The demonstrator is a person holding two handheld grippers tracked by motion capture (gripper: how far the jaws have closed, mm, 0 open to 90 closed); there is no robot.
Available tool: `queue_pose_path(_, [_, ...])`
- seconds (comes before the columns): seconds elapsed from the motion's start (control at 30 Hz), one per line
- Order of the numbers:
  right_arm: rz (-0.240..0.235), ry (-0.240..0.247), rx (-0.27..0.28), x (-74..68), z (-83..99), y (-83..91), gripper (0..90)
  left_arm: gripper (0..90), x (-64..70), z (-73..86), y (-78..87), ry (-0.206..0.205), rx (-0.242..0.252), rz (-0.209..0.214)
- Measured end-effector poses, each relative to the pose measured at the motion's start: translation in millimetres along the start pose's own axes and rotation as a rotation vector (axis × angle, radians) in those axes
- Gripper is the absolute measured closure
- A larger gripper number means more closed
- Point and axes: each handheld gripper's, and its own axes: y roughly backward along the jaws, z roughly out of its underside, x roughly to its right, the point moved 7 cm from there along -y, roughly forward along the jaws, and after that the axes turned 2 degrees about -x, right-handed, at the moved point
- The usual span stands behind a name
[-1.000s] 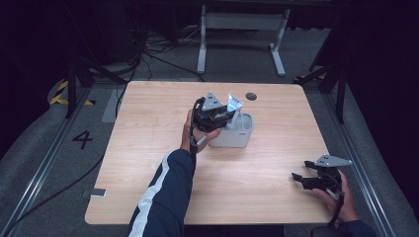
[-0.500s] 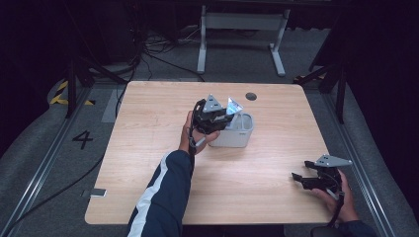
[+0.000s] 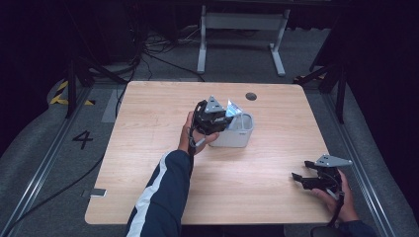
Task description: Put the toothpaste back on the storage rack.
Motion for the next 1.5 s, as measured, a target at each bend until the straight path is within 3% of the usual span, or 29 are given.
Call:
queue_pose_path(0.67, [0.0, 0.0, 0.0, 0.0, 0.0, 0.0, 24.0, 66.0, 1.6, 11.2, -8.3, 0.001, -0.075, 0.009])
queue_pose_path(0.7, [0.0, 0.0, 0.0, 0.0, 0.0, 0.0, 24.0, 74.1, 1.6, 7.6, -5.0, 0.019, -0.021, 0.022])
queue_pose_path(0.73, [0.0, 0.0, 0.0, -0.1, 0.0, 0.0, 23.9, 71.1, 1.6, 7.6, -5.0, 0.019, -0.021, 0.022])
queue_pose_path(0.77, [0.0, 0.0, 0.0, -0.1, 0.0, 0.0, 23.9, 71.1, 1.7, 3.7, -1.3, 0.044, 0.009, 0.039])
queue_pose_path(0.8, [0.0, 0.0, 0.0, -0.1, 0.0, 0.0, 23.8, 72.5, 0.3, -0.3, 2.2, 0.041, 0.025, 0.034])
queue_pose_path(0.9, [0.0, 0.0, -0.001, 0.0, 0.0, 0.0, 23.8, 72.6, 0.4, -3.5, 4.3, 0.01, 0.004, 0.001])
queue_pose_path(1.5, [0.001, 0.0, 0.001, -0.2, -0.1, 0.0, 23.8, 71.7, 3.5, -4.9, 14.1, -0.011, 0.009, -0.001])
